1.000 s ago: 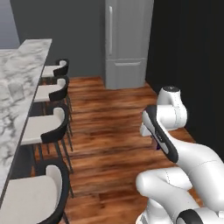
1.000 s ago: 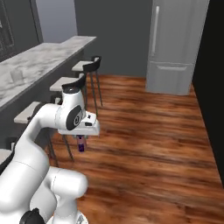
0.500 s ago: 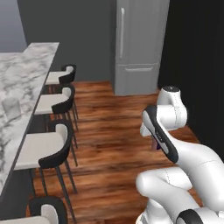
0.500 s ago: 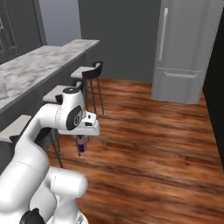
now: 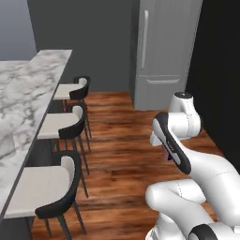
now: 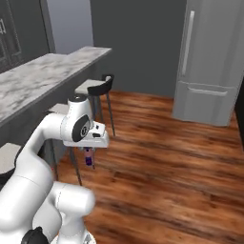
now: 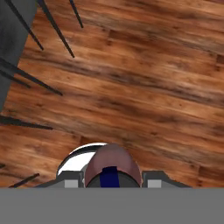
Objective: There is a wine glass and glass cup on the dining counter. Place the wine bottle next to the wine glass and the juice bottle next to the glass cup.
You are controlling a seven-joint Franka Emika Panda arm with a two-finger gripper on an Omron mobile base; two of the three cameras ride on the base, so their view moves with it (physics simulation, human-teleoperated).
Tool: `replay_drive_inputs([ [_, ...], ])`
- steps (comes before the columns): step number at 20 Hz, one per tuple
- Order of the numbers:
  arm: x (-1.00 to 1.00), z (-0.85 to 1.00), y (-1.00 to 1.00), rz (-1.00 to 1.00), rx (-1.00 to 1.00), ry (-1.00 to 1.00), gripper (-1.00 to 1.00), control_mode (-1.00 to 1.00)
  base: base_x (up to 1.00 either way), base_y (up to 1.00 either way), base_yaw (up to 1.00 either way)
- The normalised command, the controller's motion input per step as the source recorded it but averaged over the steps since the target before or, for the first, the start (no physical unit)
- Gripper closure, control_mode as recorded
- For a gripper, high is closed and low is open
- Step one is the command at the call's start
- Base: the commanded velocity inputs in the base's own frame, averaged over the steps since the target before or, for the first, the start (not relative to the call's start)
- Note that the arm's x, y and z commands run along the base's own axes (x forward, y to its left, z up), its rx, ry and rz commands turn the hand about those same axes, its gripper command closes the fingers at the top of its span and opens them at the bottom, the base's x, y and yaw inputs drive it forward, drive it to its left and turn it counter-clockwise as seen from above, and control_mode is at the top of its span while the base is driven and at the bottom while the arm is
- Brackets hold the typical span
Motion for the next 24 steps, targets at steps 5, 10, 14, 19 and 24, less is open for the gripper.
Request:
replay_drive_inputs([
  [5, 0.00, 0.00, 0.00, 0.00, 0.00, 0.00, 1.00, 1.00, 0.79, -0.30, 0.16],
  [10, 0.00, 0.00, 0.00, 0.00, 0.00, 0.00, 1.00, 1.00, 0.77, -0.29, 0.20],
  [14, 0.00, 0.00, 0.00, 0.00, 0.00, 0.00, 1.00, 1.00, 0.73, -0.26, 0.28],
  [19, 0.00, 0.00, 0.00, 0.00, 0.00, 0.00, 1.00, 1.00, 0.66, -0.20, 0.43],
  [24, 0.00, 0.00, 0.00, 0.00, 0.00, 0.00, 1.00, 1.00, 0.59, -0.11, 0.58],
])
